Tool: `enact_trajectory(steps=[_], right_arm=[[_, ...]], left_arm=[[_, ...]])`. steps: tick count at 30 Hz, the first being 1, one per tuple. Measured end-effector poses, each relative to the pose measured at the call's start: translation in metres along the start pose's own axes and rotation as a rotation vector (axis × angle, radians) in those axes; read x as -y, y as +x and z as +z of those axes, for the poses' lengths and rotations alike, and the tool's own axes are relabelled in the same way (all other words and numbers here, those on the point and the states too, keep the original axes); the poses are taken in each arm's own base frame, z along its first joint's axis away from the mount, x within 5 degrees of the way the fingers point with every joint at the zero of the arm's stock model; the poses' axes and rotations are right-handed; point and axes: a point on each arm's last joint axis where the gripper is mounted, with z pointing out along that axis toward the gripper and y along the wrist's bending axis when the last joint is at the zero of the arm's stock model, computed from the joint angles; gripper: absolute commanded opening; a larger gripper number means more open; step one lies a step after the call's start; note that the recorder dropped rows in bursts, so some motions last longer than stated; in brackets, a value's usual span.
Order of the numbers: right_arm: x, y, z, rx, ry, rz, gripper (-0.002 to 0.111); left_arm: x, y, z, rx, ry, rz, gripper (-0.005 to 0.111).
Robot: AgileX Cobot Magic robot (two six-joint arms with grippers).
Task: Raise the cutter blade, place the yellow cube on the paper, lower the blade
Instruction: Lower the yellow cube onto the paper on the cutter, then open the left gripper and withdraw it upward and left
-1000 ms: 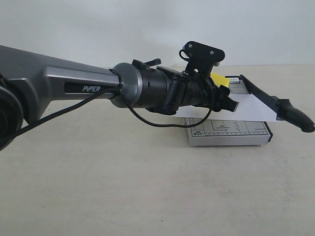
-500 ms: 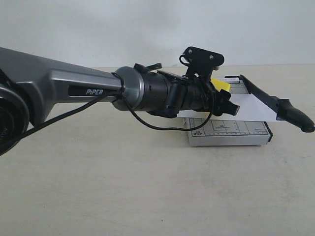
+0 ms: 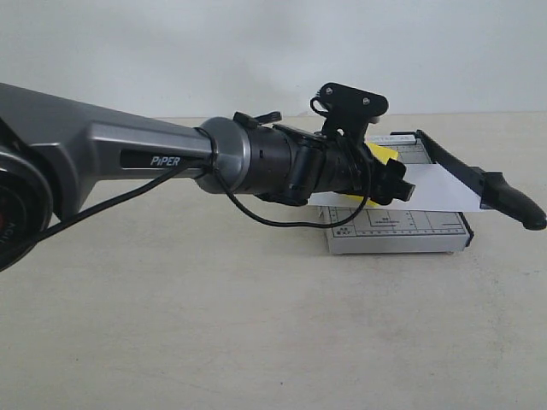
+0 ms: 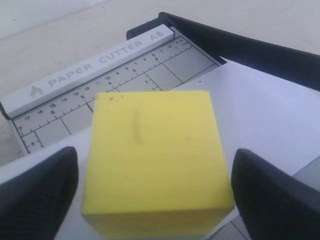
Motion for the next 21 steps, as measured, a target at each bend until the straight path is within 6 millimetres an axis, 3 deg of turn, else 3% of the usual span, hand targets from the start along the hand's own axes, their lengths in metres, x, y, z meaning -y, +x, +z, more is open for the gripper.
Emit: enact_trajectory(steps=[8, 21], right_arm=[[0.000, 0.000, 0.000, 0.002, 0.000, 0.000, 0.000], [0.000, 0.000, 0.000, 0.002, -0.001, 0.004, 0.000]], left_arm=[[0.000, -0.002, -0.001, 0.004, -0.002, -0.001, 0.079], [0.000, -0.036, -0.026, 0.083, 0.012, 0.031, 0.079]])
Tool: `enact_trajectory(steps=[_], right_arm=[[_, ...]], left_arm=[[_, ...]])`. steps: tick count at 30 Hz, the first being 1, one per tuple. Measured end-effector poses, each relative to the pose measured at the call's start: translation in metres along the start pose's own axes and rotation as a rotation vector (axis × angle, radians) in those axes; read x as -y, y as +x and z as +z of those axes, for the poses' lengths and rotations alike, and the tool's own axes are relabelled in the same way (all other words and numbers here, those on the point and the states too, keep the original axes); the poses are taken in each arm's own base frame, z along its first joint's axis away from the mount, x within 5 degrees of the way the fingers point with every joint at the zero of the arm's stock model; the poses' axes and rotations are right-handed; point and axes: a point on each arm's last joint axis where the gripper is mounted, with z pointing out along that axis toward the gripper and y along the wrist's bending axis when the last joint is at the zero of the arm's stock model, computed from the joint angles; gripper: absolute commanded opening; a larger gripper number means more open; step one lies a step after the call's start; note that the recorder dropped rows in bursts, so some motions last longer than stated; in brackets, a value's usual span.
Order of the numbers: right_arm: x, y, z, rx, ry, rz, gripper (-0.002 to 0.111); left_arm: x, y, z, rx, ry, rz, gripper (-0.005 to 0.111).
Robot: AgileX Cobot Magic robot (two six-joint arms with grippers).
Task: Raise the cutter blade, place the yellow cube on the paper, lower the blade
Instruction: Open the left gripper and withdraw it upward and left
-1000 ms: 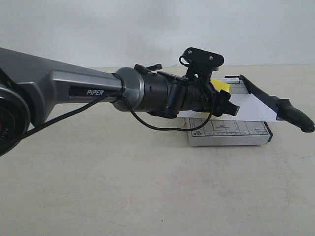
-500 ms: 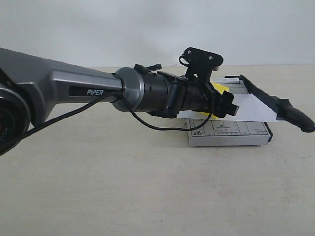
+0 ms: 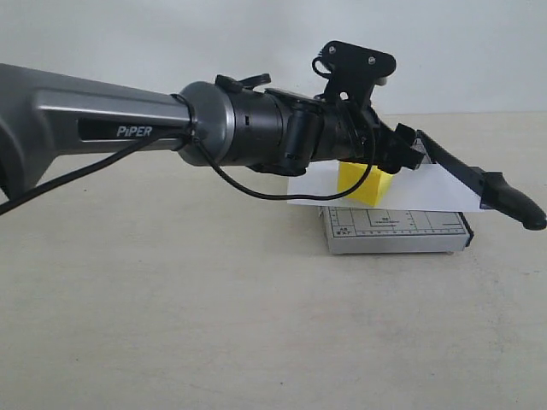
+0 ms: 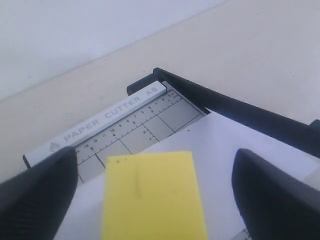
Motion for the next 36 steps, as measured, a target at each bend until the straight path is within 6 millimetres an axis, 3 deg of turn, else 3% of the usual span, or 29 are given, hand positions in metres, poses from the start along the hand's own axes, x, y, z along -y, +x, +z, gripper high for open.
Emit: enact_trajectory(steps=[8, 20, 22, 31, 36], right_arm=[[0.000, 0.000, 0.000, 0.000, -0.001, 0.004, 0.000], [0.000, -0.006, 0.000, 0.065, 0.000, 0.004, 0.000], [0.000, -0.008, 0.000, 0.086, 0.000, 0.004, 0.000], [0.000, -0.017, -0.002, 0.192, 0.000, 0.004, 0.000], [0.000, -0.018, -0.002, 0.197, 0.000, 0.004, 0.000]], left_arm=[[-0.001, -0.017, -0.012, 0.040, 0.002, -0.004, 0.075], [-0.003, -0.058, -0.051, 0.130, 0.027, -0.067, 0.006], [-0.004, -0.060, -0.061, 0.133, 0.029, -0.055, 0.005], [-0.016, -0.044, -0.137, 0.086, 0.022, -0.003, 0.005], [-0.026, -0.034, -0.206, 0.111, 0.025, -0.069, 0.005]])
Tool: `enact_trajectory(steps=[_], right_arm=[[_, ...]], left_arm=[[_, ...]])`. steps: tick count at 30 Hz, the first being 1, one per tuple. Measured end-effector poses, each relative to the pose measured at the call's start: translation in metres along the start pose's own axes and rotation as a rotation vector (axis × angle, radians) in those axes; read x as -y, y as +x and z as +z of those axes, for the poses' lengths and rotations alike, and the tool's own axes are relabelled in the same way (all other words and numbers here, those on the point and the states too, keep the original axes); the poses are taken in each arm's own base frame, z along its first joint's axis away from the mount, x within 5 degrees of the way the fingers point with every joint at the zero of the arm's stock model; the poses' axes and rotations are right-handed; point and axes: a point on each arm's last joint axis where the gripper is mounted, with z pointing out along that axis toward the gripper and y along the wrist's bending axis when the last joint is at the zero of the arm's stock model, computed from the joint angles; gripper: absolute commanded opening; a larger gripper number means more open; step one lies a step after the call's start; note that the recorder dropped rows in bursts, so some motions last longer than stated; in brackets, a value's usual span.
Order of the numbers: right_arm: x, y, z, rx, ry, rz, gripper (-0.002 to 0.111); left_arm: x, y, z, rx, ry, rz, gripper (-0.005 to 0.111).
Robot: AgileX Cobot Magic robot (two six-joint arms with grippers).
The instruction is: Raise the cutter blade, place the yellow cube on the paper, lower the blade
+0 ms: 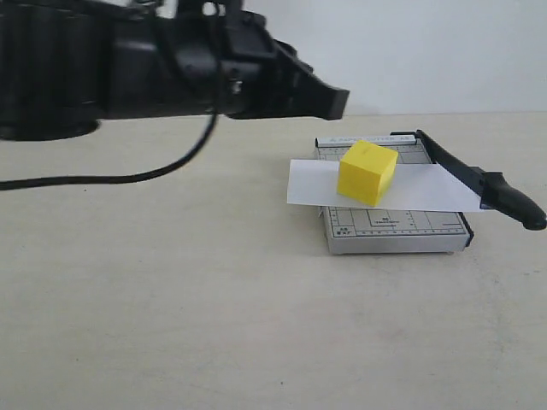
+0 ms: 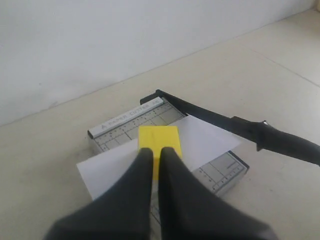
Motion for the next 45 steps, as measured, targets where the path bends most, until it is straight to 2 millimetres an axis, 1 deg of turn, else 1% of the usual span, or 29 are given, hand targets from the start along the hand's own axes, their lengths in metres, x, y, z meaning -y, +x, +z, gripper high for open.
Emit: enact_trajectory(steps=[4, 6, 10, 15, 21, 24, 27, 32, 36, 41, 45], right_arm=[[0.000, 0.000, 0.000, 0.000, 0.000, 0.000, 0.000], [0.000, 0.000, 0.000, 0.000, 0.000, 0.000, 0.000], [0.000, 0.000, 0.000, -0.004, 0.000, 0.000, 0.000], [0.000, 0.001, 0.000, -0.011, 0.000, 0.000, 0.000], [0.000, 0.002, 0.000, -0.017, 0.000, 0.000, 0.000], [0.000, 0.002, 0.000, -0.021, 0.000, 0.000, 0.000], [0.000, 0.002, 0.000, -0.023, 0.000, 0.000, 0.000], [0.000, 0.002, 0.000, -0.023, 0.000, 0.000, 0.000], [0.000, 0.002, 0.000, -0.019, 0.000, 0.000, 0.000], [0.000, 0.001, 0.000, -0.016, 0.000, 0.000, 0.000], [0.000, 0.002, 0.000, -0.026, 0.000, 0.000, 0.000]], left_arm=[[-0.008, 0.016, -0.050, 0.011, 0.001, -0.053, 0.005], [-0.012, 0.028, -0.075, 0.016, 0.002, -0.056, 0.005], [-0.018, 0.052, -0.113, 0.032, 0.018, -0.039, 0.005], [-0.022, 0.081, -0.155, 0.082, 0.068, -0.017, 0.005], [-0.030, 0.116, -0.196, 0.170, 0.089, -0.108, 0.005], [-0.034, 0.140, -0.210, 0.202, 0.101, -0.181, 0.005], [-0.038, 0.163, -0.218, 0.226, 0.113, -0.238, 0.005], [-0.041, 0.187, -0.225, 0.278, 0.128, -0.314, 0.005], [-0.042, 0.195, -0.230, 0.327, 0.148, -0.345, 0.005], [-0.043, 0.194, -0.235, 0.374, 0.155, -0.348, 0.005], [-0.046, 0.193, -0.237, 0.410, 0.120, -0.355, 0.005]])
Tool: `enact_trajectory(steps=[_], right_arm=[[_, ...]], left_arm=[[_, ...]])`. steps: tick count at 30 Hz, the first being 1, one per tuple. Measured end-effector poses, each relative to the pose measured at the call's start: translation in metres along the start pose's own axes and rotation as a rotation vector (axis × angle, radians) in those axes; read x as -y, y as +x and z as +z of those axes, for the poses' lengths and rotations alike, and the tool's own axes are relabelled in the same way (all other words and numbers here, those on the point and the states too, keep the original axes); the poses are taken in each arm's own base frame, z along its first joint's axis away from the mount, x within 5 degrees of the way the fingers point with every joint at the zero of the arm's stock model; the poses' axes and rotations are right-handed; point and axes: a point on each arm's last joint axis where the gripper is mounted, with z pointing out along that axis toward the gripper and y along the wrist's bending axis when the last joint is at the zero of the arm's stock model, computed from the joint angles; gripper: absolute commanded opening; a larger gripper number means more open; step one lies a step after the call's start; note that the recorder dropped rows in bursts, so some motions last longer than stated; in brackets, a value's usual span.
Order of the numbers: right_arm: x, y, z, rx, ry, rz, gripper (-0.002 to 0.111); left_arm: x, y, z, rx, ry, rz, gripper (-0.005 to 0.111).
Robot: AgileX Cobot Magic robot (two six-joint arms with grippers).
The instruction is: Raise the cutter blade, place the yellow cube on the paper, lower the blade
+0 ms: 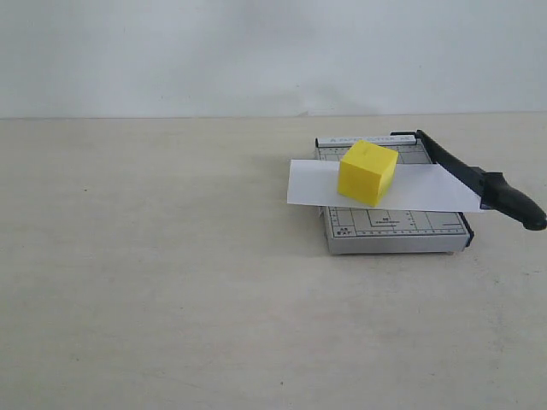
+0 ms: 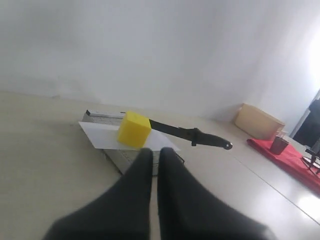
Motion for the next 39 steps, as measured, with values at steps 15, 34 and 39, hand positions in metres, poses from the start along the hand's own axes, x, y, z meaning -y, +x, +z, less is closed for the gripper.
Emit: enact_trajectory(steps=[15, 34, 39], right_arm=[[-0.014, -0.008, 0.019, -0.372, -0.001, -0.110, 0.017], [-0.005, 0.003, 0.173, -1.067, 0.205, -0.252, 0.065], [0.002, 0.015, 0.194, -1.125, 0.225, -0.287, 0.065]], left_arm=[[-0.024, -0.013, -0.010, 0.232, -0.456, 0.031, 0.005], [-0.021, -0.012, -0.008, 0.137, -0.454, 0.393, 0.005], [-0.027, 0.012, -0.009, -0.101, -0.472, 0.253, 0.005]])
